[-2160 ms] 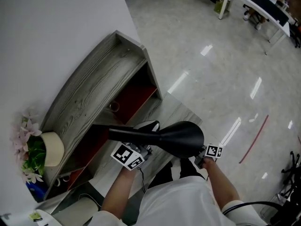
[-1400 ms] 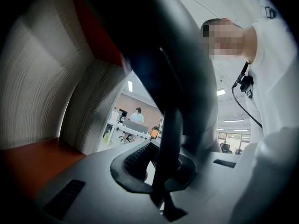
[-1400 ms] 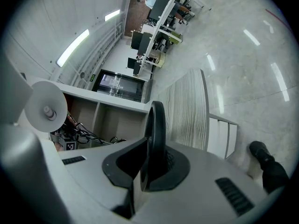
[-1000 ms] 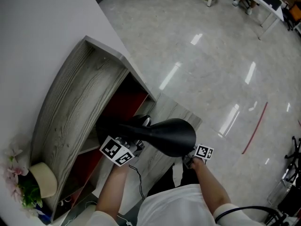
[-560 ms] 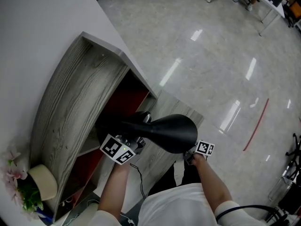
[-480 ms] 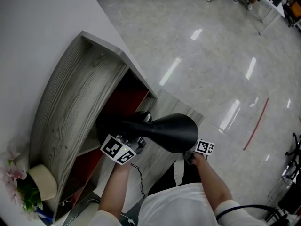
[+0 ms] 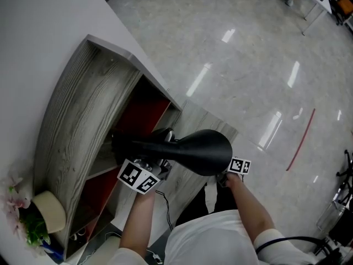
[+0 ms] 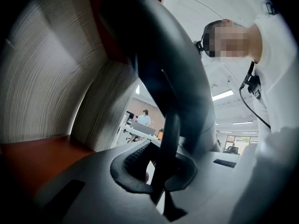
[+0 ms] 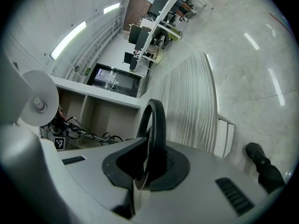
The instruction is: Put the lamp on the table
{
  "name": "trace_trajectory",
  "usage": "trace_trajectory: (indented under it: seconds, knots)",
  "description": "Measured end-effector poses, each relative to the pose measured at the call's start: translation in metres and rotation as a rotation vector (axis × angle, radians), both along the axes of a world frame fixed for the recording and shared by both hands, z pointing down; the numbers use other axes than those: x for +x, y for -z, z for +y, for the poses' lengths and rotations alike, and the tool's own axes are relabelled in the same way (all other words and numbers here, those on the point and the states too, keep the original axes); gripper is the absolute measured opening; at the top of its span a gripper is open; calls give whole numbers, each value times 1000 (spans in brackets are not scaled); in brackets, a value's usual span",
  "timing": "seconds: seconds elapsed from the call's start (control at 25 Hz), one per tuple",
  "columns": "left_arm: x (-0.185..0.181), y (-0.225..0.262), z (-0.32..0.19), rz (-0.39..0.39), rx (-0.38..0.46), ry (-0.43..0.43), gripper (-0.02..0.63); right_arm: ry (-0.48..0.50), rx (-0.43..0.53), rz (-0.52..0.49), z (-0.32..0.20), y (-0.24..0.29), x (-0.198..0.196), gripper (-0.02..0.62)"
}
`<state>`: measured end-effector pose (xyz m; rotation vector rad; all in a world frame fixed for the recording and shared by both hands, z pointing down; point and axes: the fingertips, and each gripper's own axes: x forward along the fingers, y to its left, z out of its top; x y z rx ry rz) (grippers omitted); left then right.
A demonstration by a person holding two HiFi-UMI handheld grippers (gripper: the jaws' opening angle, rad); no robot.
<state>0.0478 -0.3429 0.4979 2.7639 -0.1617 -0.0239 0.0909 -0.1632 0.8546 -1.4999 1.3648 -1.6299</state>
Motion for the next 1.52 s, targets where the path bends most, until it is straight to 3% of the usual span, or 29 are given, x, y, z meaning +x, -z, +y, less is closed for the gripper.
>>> trace_trajectory:
  seconds: [0.32, 0.52, 0.64, 0.92, 1.52]
  knots:
    - [2, 0, 4, -3, 9, 27, 8, -5, -9, -21, 5, 0, -8, 23]
    - [1, 0, 3, -5, 6, 45, 8, -27, -35, -17, 11, -3, -3, 104]
    - [3, 0, 7, -9, 11, 43, 8, -25, -53, -6, 20, -5, 1, 117]
    - [6, 1, 18, -12, 41, 36, 8, -19, -57, 38, 28, -5, 13, 97]
    - [17, 2, 52, -34, 106, -13, 8, -31, -248, 26, 45, -19, 8, 132]
